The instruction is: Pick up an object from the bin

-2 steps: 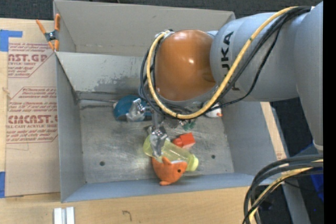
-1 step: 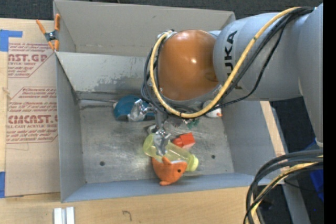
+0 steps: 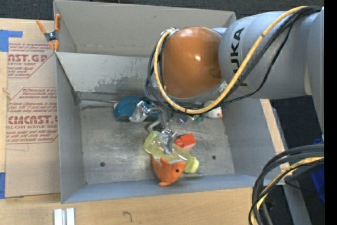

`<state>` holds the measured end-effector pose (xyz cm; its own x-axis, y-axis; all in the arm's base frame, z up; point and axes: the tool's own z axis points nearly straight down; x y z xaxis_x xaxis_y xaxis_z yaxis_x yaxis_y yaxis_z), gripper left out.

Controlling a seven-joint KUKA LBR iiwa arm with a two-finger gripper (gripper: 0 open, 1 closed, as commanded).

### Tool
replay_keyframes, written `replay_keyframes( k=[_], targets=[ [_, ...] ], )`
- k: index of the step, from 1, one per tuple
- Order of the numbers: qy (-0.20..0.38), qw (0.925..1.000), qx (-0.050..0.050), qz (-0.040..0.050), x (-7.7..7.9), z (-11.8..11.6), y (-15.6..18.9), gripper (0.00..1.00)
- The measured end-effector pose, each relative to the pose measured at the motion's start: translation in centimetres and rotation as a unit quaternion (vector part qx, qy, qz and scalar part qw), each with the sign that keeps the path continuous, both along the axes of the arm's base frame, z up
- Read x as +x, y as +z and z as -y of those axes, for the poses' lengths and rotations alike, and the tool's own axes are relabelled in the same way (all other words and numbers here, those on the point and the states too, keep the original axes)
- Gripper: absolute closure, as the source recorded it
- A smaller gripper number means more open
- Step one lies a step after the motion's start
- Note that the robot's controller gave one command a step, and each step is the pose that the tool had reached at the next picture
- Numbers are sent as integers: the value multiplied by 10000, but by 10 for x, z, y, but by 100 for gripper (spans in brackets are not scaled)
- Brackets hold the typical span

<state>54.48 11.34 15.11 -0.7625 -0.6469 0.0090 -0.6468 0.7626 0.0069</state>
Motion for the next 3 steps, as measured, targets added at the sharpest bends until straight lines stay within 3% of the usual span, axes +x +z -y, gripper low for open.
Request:
replay_keyframes(
  k=[1,2,3],
  targets=[
    [1383,9904,26,81,-9,1,-77,100],
    [1383,9904,26,82,-9,1,-77,100],
    [1393,9902,24,55,-39,16,-29,100]
  ],
)
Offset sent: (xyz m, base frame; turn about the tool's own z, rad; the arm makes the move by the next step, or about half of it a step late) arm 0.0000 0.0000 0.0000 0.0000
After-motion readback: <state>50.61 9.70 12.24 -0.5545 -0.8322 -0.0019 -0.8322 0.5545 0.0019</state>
